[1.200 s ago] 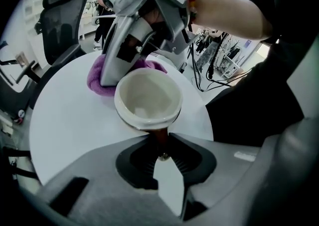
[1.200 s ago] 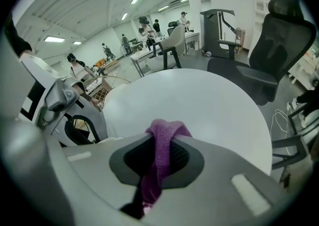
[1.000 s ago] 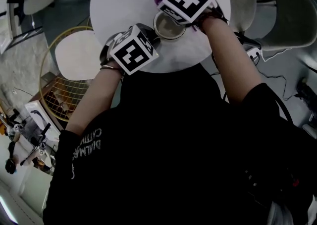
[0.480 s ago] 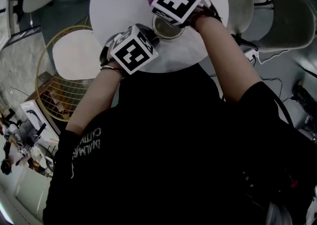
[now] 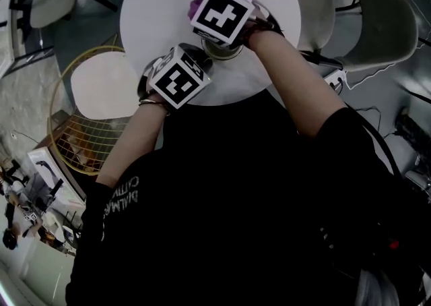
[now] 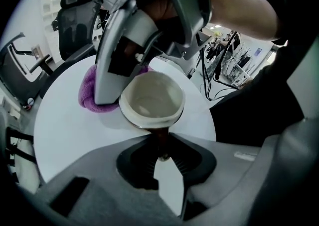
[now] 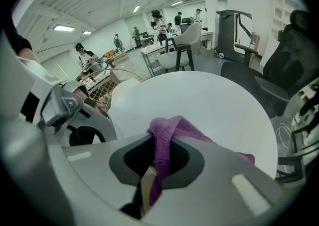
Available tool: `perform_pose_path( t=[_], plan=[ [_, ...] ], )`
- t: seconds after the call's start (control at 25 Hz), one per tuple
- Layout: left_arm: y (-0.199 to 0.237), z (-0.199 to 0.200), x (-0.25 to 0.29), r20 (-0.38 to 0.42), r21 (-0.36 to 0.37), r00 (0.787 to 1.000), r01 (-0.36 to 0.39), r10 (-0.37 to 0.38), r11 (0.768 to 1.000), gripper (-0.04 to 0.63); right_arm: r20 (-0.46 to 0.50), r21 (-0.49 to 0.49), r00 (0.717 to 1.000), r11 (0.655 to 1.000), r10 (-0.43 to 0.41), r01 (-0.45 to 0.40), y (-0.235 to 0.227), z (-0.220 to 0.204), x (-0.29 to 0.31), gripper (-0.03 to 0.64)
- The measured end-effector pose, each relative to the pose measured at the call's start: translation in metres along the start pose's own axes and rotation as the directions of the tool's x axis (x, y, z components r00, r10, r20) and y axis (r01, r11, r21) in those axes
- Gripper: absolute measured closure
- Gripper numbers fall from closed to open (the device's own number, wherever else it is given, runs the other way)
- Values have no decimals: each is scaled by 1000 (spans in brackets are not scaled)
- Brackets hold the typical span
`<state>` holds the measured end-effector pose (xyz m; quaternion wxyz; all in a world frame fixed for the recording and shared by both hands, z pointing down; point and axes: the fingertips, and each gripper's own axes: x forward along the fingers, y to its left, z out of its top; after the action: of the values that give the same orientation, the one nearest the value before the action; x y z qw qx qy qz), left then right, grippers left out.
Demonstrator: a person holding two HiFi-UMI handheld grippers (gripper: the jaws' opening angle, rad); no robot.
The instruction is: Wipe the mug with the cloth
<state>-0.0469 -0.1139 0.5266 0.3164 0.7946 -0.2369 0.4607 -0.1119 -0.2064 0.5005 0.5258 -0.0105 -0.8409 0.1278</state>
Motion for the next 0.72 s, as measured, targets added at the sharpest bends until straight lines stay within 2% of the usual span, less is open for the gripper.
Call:
perform_pose_path(
  t=[0.32, 0.48, 0.64, 0.72],
  plan=[
    [1, -1, 2, 14, 6, 999, -39, 39, 999, 534, -57, -28, 998, 999, 17, -19, 14, -5, -1, 586],
    [0, -1, 1, 19, -17, 999, -46, 46, 999, 534, -134, -12, 991, 1000, -29, 28, 14, -19, -3, 586],
    [0, 1, 1, 26, -29, 998, -56, 57, 998, 534, -46, -25, 998, 999, 36, -37, 30, -3, 5, 586],
    [-1, 3, 5, 40, -25, 997, -59, 60, 998, 534, -41, -17, 998, 998, 54, -55, 34, -5, 6, 586]
  ],
)
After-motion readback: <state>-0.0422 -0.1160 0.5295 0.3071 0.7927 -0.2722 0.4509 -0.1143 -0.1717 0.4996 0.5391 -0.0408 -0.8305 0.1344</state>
